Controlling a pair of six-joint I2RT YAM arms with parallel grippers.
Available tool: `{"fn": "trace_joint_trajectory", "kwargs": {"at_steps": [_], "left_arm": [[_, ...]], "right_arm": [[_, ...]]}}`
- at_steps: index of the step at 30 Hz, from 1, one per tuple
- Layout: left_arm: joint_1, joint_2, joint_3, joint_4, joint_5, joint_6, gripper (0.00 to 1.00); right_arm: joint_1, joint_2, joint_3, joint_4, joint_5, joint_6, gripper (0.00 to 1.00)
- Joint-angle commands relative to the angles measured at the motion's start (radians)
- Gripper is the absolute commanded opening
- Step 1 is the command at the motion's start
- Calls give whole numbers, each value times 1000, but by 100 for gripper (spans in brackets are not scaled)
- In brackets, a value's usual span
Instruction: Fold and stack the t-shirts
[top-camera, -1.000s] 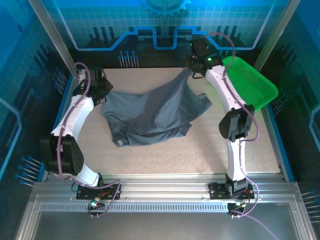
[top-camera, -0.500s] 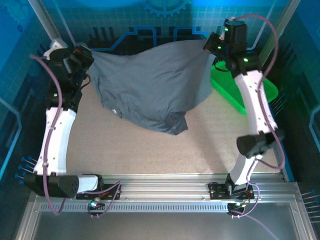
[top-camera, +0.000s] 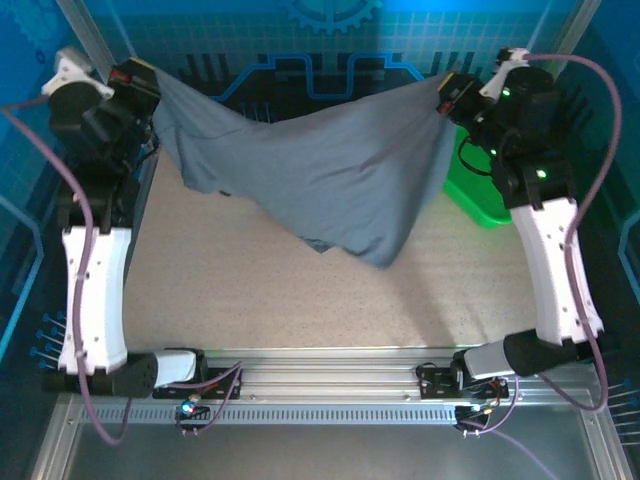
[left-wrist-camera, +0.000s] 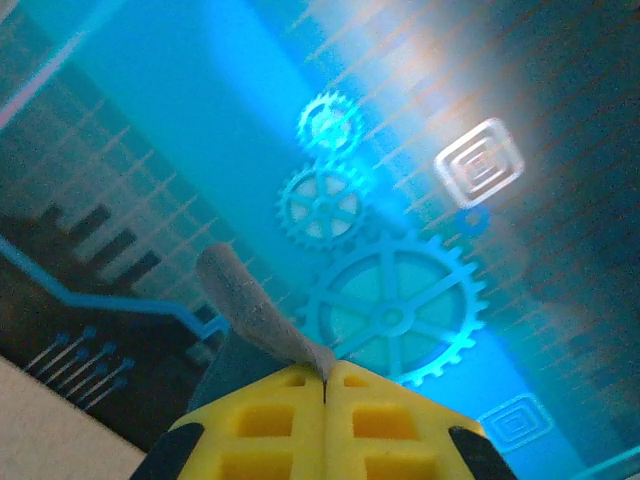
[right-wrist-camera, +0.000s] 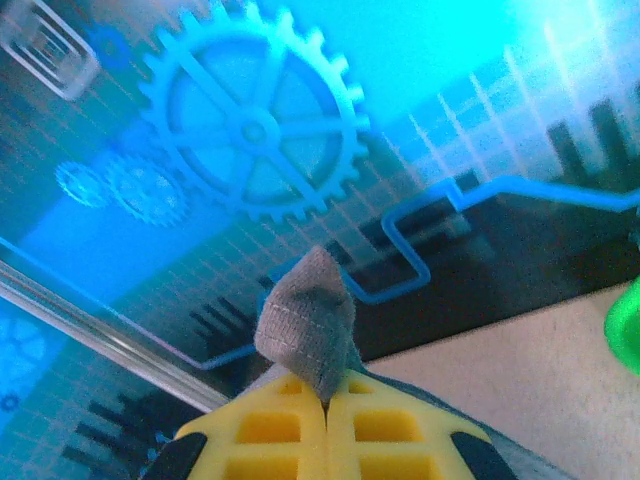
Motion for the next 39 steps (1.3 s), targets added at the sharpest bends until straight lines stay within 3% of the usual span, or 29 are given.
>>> {"fn": "trace_joint_trajectory", "kwargs": {"at_steps": [1, 6, 10, 17, 20, 24, 28, 31, 34, 36, 38, 39], "left_arm": [[15, 155, -6, -129, 115, -51, 0], [43, 356, 5, -132, 242, -91, 0], [72, 476, 41, -72, 301, -103, 0], [153, 452, 201, 111, 341, -177, 0], [185, 400, 303, 207, 350, -203, 0], [198, 311, 413, 295, 354, -213, 0], [175, 164, 312, 286, 375, -249, 0], [112, -37, -16, 292, 360, -260, 0], [16, -267, -424, 301, 321, -284, 0], [-39, -410, -648, 227, 282, -315, 0], [-93, -550, -833, 130, 240, -335, 0], [-118, -625, -922, 73, 217, -347, 18]], "right_arm": [[-15, 149, 39, -53, -117, 13, 0], [-4, 363, 123, -69, -231, 12, 0], [1, 557, 317, -85, -298, -20, 0], [-34, 840, 975, -180, -330, 9, 0], [-80, 792, 997, -57, -344, 77, 0], [-147, 637, 856, 126, -361, 135, 0], [-208, 502, 696, 126, -391, 110, 0], [-222, 378, 492, 64, -410, 31, 0], [-216, 196, 116, 81, -405, -18, 0], [-201, 52, -192, 130, -327, -24, 6], [-178, -86, -504, 204, -238, 9, 19], [-167, -140, -637, 217, -191, 28, 29]]}}
